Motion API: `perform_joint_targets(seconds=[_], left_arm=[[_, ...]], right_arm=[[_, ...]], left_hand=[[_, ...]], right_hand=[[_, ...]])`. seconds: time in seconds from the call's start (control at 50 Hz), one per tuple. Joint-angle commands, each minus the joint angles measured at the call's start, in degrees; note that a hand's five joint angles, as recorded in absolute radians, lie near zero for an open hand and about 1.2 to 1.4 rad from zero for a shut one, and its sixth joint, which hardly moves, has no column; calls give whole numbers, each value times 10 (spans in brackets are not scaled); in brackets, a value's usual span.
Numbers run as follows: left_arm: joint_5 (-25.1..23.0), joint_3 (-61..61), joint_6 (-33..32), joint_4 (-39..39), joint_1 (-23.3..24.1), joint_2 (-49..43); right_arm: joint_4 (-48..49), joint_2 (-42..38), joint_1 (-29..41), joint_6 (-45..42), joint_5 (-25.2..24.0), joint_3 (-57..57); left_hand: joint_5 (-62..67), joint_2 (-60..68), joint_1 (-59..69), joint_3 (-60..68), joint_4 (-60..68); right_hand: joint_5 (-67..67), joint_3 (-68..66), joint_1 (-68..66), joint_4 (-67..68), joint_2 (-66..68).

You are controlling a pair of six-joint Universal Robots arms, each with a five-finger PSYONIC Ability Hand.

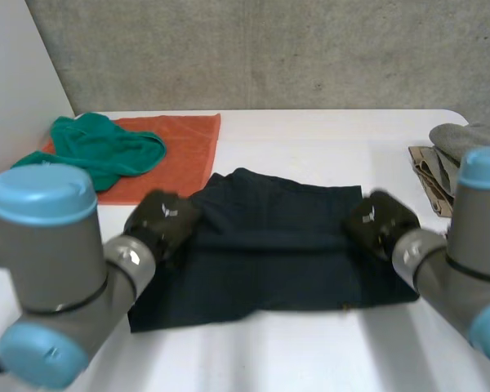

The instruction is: Fold the laundry.

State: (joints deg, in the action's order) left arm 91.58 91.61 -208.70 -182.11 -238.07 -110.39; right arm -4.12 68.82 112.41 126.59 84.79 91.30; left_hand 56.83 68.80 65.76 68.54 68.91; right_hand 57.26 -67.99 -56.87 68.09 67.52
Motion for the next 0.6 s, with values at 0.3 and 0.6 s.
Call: perform_joint_targets(seconds=[0.3,0.6], left_arm=[[9,-326,-18,-486,-26,-53],[2,-56,14,-458,-27,-9]], right_arm=[[441,-16,6,158,60,-331],[380,-7,4,159,42,-128]], left_hand=[[132,112,142,115,111],[132,112,142,115,111]], right_hand=[[127,-120,-231,119,125],[127,-120,-231,119,125]])
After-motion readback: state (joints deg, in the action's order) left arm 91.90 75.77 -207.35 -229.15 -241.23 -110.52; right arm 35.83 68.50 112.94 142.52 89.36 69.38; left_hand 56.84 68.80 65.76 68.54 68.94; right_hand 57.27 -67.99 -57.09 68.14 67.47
